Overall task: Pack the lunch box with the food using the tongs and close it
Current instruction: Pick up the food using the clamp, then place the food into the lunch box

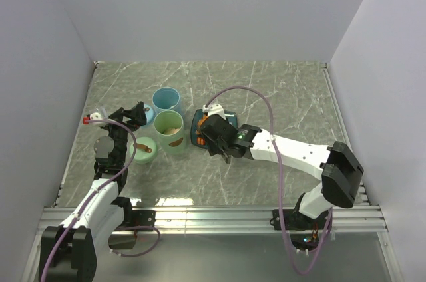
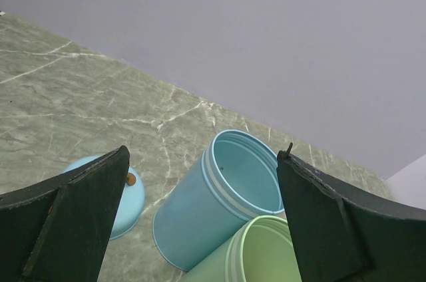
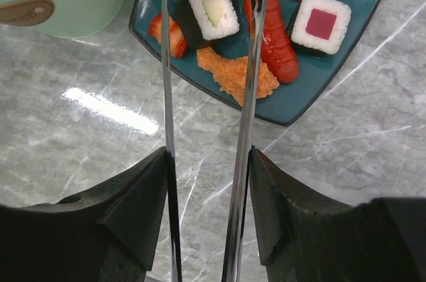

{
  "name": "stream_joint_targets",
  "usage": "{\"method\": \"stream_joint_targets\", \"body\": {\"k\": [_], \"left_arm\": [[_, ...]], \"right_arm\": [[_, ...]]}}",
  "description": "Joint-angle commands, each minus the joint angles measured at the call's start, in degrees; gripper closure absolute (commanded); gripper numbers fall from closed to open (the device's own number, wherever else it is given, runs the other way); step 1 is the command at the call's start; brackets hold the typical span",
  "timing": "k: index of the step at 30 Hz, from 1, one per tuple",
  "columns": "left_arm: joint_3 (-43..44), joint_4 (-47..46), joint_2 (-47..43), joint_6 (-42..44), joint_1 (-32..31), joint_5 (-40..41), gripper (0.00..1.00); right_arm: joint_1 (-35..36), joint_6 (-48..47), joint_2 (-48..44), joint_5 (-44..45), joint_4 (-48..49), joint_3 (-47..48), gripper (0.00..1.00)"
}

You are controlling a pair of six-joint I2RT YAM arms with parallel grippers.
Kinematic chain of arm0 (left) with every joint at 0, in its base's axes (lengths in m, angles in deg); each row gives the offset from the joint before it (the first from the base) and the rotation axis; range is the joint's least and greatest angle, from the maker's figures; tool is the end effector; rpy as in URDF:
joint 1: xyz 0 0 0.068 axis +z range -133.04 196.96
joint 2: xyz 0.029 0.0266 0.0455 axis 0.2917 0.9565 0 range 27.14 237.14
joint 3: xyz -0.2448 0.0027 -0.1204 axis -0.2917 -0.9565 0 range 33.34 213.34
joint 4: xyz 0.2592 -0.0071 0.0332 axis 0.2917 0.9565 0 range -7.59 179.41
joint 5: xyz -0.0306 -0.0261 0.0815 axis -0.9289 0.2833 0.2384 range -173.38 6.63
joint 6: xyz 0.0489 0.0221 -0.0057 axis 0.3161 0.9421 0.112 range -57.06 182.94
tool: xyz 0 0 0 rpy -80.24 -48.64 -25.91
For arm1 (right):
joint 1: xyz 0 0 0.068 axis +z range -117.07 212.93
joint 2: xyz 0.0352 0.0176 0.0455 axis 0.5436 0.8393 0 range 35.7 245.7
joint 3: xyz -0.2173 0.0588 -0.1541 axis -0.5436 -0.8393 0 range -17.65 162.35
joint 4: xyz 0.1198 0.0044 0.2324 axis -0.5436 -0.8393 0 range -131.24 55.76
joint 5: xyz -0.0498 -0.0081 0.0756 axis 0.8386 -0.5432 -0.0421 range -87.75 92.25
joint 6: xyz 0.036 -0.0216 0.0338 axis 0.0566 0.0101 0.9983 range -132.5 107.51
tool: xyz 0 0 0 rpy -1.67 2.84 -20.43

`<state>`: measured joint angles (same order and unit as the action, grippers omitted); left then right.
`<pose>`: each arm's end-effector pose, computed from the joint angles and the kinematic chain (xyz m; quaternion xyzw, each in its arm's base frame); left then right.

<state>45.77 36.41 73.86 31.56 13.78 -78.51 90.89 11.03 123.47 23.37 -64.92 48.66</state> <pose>0.1823 -0.0071 0.2394 -0.1856 0.6038 -0.2045 0.7478 0.1834 0.2691 0.2589 -0.2185 0.9058 0.0768 0.3548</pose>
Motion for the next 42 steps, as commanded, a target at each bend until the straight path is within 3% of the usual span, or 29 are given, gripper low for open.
{"method": "stream_joint_targets", "body": {"k": [1,7,10,19,29,42], "left_arm": [[0.14,-1.81,-0.4,-1.23,0.28,0.5,0.01],[0.14,-1.81,-0.4,-1.23,0.28,0.59,0.0],[0.14,-1.81,-0.4,-1.32,0.28,0.59,0.01],[0.23,-1.9,-0.23,-1.23,0.28,0.5,0.0],[0.32,-1.9,-0.14,-1.23,0.28,0.59,0.01],[0.58,-2.08,0.48,-1.23,0.28,0.41,0.01]], "right_arm": [[-0.39,-0.06,0.91,-0.12,2.02,1.99,0.44],[-0.39,0.29,1.0,3.39,1.06,2.78,0.63],[-0.47,0.29,0.21,5.23,0.27,3.22,0.67],[-0.47,-2.52,-4.79,8.93,-0.97,6.73,0.68],[0.23,-8.85,-4.09,7.88,1.67,16.04,0.68],[7.43,-12.63,-5.76,2.26,4.48,14.73,0.68]]}}
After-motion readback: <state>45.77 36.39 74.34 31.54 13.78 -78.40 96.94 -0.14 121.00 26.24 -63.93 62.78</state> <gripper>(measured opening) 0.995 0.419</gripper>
